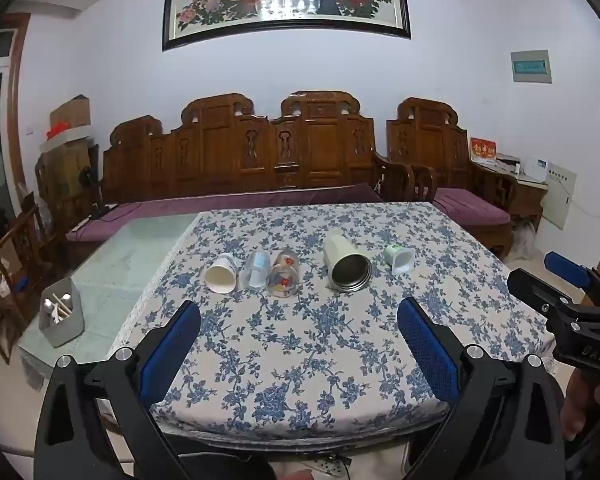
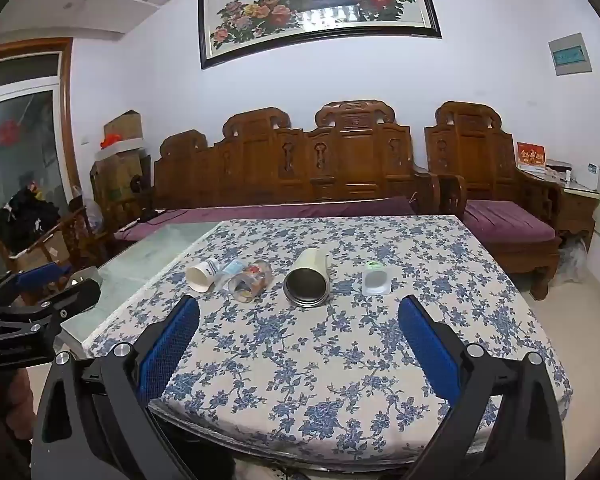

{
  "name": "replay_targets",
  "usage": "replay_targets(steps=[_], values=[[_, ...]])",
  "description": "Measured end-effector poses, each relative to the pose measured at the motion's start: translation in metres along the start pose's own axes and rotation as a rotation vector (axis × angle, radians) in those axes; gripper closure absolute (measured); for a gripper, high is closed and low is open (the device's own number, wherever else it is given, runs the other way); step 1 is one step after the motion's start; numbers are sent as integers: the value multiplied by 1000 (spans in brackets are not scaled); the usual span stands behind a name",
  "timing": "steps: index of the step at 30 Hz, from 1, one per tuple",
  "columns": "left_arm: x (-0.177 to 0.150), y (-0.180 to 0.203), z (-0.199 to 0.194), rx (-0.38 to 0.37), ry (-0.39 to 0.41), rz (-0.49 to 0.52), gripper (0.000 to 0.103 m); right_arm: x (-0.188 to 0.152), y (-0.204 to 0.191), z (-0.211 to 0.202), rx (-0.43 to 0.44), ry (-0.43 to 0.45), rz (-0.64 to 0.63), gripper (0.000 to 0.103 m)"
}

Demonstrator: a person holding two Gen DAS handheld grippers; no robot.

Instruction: Flip cup upside down

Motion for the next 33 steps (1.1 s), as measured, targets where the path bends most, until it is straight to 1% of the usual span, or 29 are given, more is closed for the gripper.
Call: replay_targets(steps=[7, 14, 26, 33], values=[[0, -2, -4, -6, 14, -2, 8, 0, 0, -1, 8, -2, 4, 3], [2, 3, 1, 0, 10, 5, 8, 0, 2, 0, 1, -3, 13, 3], [13, 4, -7, 5, 17, 5, 8, 1, 0, 0, 2, -2, 14, 3], [11, 3, -7, 6, 19, 4, 8, -2, 3, 1, 3, -2, 14, 3]])
Point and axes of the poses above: each gripper's, at about its wrist camera, not at the fingertips, and z roughly the way its jaws point, y to its right, x to its top, the point moved 4 cm from there along z, roughly the way its jaws point, and after that the axes turned 12 degrees about -x, right-handed, at the moved point
